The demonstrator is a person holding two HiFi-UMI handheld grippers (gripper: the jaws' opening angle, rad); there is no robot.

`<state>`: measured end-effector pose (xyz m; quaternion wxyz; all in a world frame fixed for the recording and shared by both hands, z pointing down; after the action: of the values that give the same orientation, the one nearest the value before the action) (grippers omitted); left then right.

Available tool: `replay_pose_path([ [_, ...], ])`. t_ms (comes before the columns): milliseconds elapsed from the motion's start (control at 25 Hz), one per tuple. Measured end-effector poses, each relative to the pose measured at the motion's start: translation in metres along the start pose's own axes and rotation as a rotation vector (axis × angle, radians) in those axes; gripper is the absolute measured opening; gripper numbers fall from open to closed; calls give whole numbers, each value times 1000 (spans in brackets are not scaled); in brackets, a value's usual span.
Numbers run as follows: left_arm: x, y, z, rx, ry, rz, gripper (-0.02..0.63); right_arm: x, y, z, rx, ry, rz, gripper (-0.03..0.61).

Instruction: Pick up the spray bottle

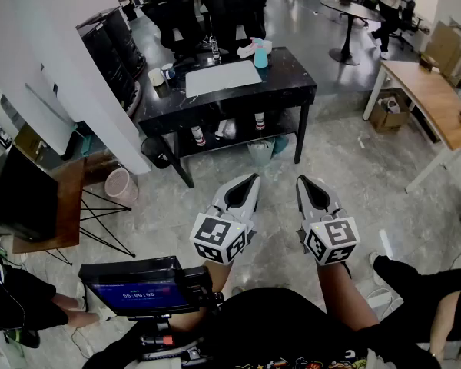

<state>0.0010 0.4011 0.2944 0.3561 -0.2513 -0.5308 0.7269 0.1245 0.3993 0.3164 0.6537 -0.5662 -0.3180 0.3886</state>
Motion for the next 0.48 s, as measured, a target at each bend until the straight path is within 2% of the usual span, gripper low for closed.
replay_pose_path([
  [480,-18,-1,-2,-4,-4,7,0,-8,-1,-17,9,-2,-20,21],
])
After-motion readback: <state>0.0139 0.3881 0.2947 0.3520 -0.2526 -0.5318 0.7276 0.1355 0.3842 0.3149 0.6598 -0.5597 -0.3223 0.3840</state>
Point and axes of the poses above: the fingertips, and each gripper's own axes: x backward along the fingers, z to its left, y out of its top, the point moved 2 cm from there along x, backward along the fingers, and after that the axes turned 14 degrees about x, right-handed, at the moved point
